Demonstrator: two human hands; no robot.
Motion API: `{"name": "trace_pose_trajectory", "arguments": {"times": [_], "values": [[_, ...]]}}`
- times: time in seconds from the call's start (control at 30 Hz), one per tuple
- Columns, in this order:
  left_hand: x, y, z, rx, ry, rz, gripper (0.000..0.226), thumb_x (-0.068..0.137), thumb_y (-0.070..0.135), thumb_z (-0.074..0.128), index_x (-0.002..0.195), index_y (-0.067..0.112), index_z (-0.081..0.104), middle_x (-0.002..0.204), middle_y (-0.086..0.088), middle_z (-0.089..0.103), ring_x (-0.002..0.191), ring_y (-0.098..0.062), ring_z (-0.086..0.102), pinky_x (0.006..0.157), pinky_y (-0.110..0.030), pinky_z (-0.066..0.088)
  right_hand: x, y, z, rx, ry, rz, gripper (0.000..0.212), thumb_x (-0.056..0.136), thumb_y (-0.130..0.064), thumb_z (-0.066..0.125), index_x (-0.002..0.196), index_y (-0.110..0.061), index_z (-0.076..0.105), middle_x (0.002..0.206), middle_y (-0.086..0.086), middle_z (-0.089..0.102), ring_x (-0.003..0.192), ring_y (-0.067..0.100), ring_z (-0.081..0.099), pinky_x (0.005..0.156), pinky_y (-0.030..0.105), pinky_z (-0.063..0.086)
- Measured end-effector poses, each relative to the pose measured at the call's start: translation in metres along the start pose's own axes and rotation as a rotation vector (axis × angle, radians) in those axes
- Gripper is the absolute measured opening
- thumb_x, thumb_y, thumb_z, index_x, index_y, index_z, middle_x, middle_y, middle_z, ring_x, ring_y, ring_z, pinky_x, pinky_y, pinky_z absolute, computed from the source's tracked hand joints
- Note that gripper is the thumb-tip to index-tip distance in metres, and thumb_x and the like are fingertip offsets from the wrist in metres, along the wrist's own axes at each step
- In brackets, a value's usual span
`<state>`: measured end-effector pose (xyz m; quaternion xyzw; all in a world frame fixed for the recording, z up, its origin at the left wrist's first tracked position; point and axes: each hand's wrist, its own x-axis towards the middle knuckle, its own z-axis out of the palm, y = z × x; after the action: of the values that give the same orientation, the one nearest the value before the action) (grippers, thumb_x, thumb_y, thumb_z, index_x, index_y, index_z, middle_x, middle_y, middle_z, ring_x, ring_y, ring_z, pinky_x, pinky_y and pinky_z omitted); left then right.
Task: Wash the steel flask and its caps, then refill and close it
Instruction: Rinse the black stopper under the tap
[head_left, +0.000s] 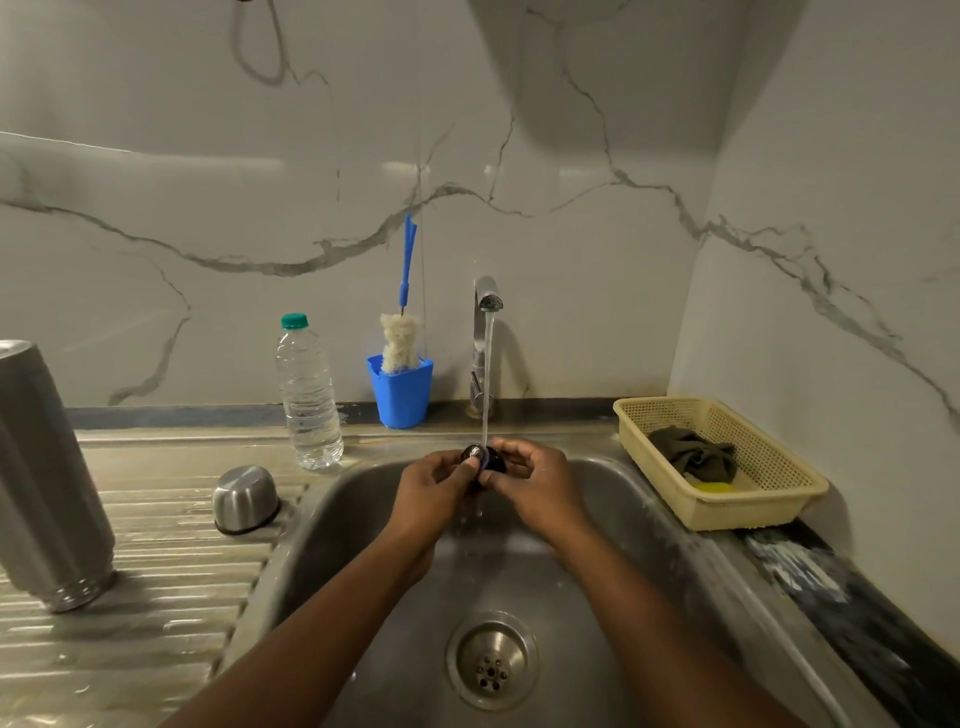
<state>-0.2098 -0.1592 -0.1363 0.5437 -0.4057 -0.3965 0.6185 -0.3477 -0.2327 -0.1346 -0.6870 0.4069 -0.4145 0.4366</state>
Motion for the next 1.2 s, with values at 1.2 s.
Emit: {"name": "trace_pose_trajectory", "arguments": {"times": [1.2], "values": [[0.0030,-0.0041,-0.0045,-0.010,0.114,-0.046,0.014,0.102,0.019,0.066,0.111,0.015,0.076,0.096,-0.006,0.082,0.093,-0.027,0.079,0.090,-0.045,0.064,-0.0009,0.0088,-0.0001,0.047,-0.087,0.147,0.049,0.093,-0.010,0.069,0.135,-0.032,0.061,0.126,-0.005,0.067,0.117,0.015,0.065,0.103,0.040,0.057]]}}
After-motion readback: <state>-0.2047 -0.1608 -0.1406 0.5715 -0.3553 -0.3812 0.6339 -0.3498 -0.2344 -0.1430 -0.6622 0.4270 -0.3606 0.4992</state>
